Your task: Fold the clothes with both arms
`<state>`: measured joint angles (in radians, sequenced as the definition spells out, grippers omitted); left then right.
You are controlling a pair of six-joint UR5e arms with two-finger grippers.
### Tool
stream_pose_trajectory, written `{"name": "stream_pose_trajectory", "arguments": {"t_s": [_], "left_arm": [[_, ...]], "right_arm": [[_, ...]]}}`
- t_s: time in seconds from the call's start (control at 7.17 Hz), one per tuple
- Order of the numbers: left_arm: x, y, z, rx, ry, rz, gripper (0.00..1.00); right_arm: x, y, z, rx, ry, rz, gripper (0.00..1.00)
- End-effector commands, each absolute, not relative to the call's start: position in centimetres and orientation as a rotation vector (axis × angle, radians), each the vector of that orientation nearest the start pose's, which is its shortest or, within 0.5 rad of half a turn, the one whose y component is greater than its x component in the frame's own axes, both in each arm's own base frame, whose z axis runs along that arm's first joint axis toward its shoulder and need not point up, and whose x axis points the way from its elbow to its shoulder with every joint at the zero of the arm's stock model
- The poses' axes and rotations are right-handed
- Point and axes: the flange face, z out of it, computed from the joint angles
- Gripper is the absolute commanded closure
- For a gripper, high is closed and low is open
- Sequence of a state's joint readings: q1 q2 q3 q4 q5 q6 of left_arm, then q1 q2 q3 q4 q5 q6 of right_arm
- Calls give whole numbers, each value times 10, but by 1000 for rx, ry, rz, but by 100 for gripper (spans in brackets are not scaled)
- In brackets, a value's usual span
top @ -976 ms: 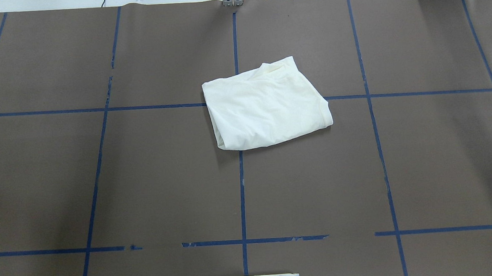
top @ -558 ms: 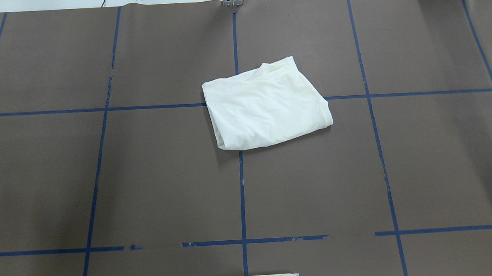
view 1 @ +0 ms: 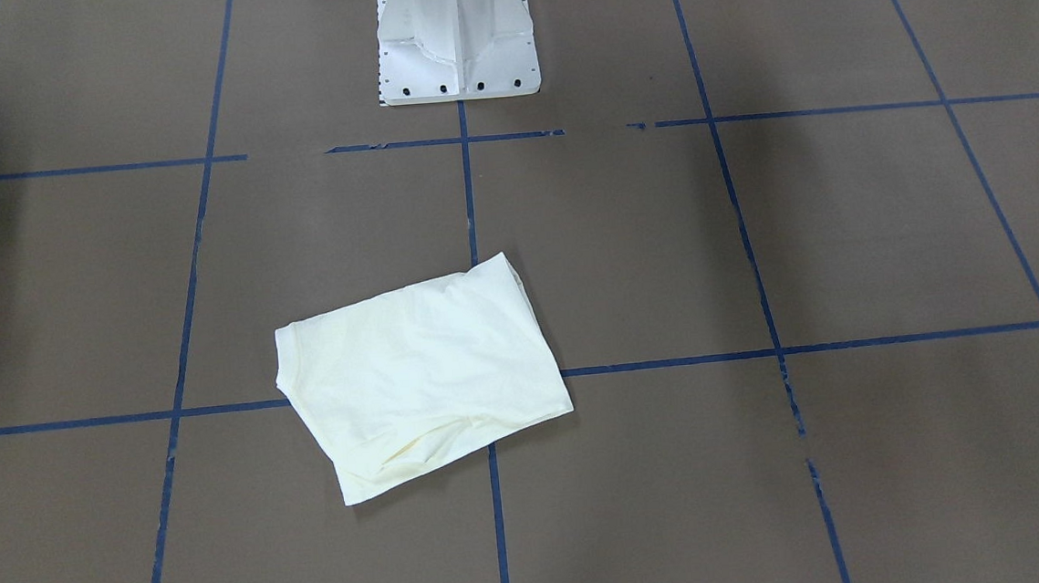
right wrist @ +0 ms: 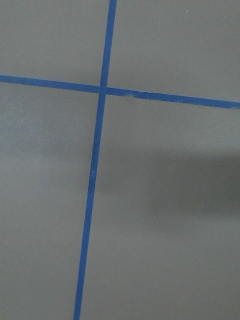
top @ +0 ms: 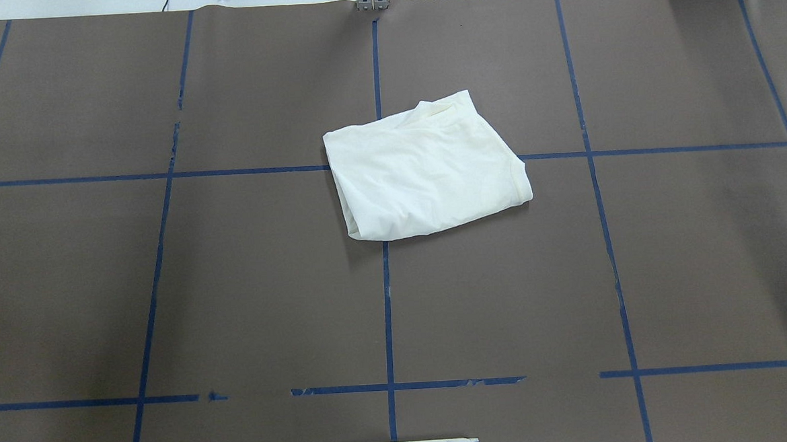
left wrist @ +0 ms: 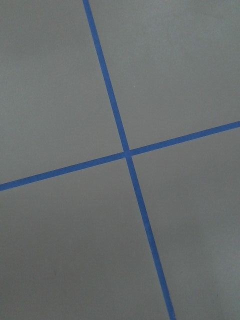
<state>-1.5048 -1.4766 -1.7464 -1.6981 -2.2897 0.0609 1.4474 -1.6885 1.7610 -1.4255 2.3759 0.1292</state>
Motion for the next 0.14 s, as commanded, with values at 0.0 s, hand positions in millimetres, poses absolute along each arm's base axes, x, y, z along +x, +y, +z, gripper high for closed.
{"name": "stream_pose_trajectory", "arguments": {"t_s": [0.0], "left_arm": [[-37,-469,615,184,714,191,0]], "right_arm": [[8,-454,600,82,-815,-65,0]]}}
